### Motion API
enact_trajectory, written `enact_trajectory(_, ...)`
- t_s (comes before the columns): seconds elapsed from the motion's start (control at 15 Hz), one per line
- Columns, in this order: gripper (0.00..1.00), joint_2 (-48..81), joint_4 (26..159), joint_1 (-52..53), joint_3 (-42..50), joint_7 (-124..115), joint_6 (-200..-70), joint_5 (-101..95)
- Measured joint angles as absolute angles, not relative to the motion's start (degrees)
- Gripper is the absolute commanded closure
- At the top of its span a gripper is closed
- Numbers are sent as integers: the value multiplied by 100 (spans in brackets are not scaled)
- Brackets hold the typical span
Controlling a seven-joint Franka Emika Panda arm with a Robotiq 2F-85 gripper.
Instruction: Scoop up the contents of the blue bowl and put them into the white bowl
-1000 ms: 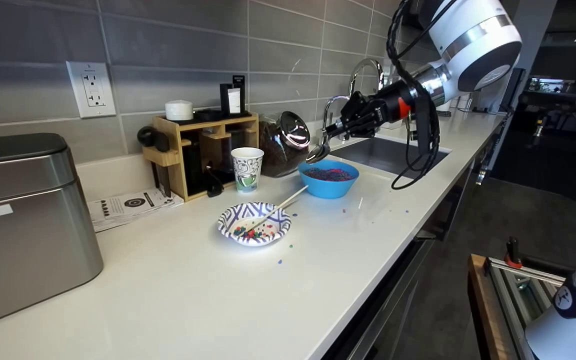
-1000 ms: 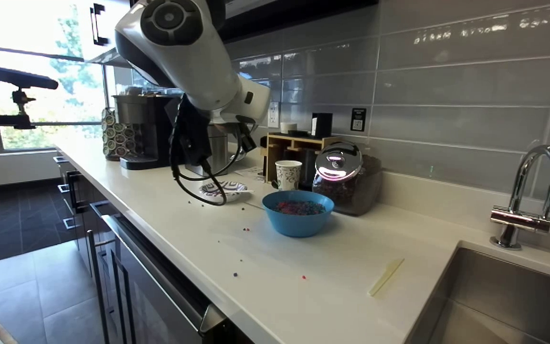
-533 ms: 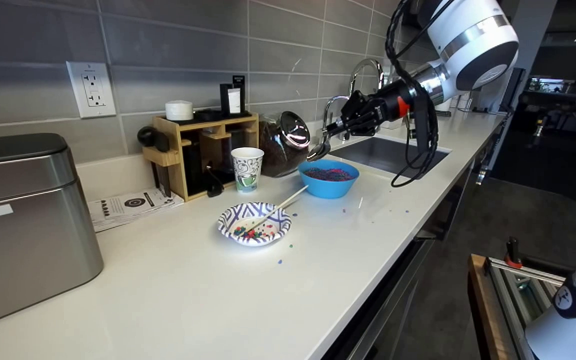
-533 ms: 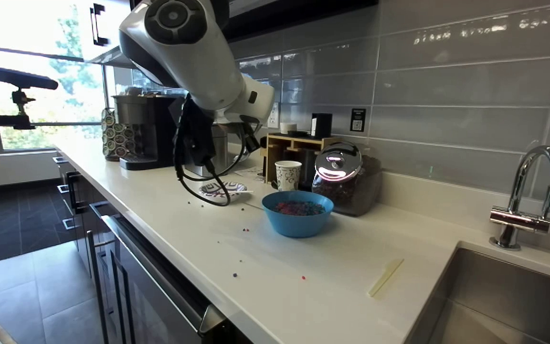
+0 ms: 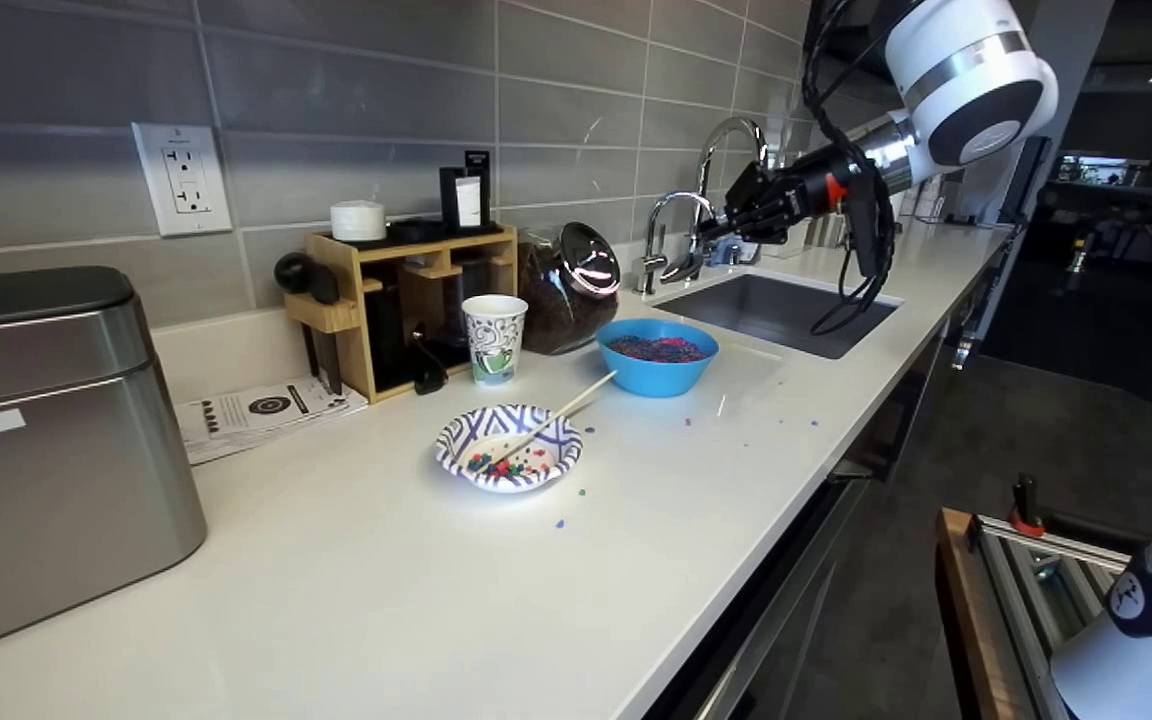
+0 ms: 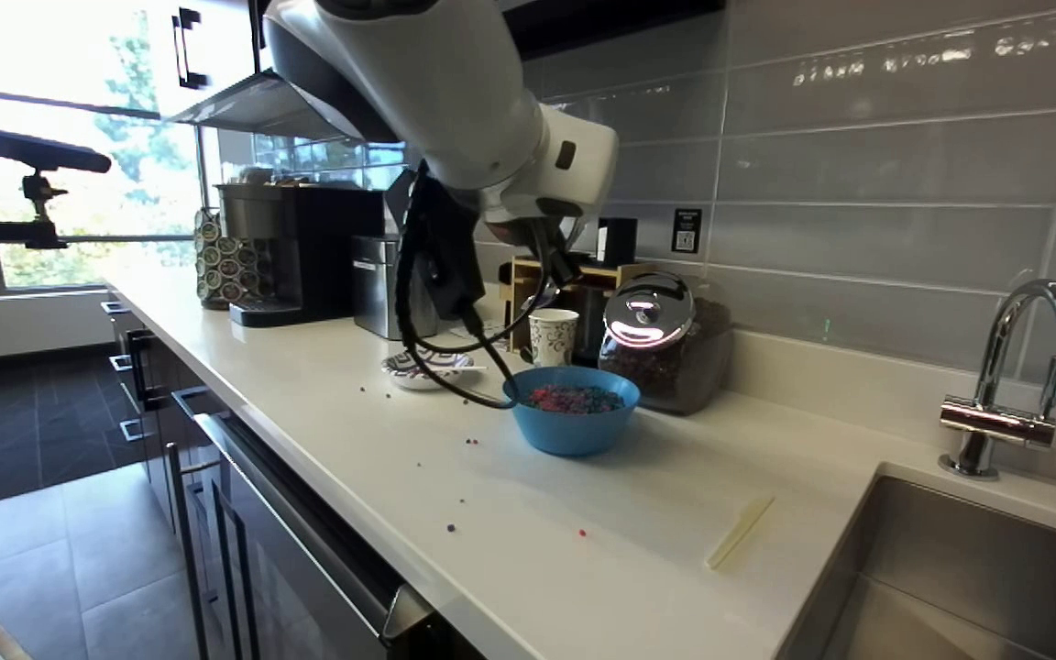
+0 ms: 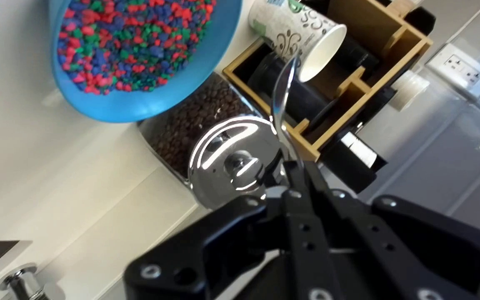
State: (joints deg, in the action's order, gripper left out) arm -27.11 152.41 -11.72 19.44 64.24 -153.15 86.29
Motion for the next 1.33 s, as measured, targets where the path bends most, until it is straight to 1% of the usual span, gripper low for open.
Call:
enact_trajectory(0.27, 100, -2544, 15028, -1338, 2268, 6464, -15324, 8622)
enact_trajectory(0.47, 100, -2400, 14956, -1339, 2310, 6587, -15537, 9086)
enact_trajectory(0.87, 100, -2038, 14834, -1291, 2098, 7374, -16272, 10916)
enact_trajectory(1.33, 100, -1141, 14562, -1287, 1647, 8339, -16298, 12528)
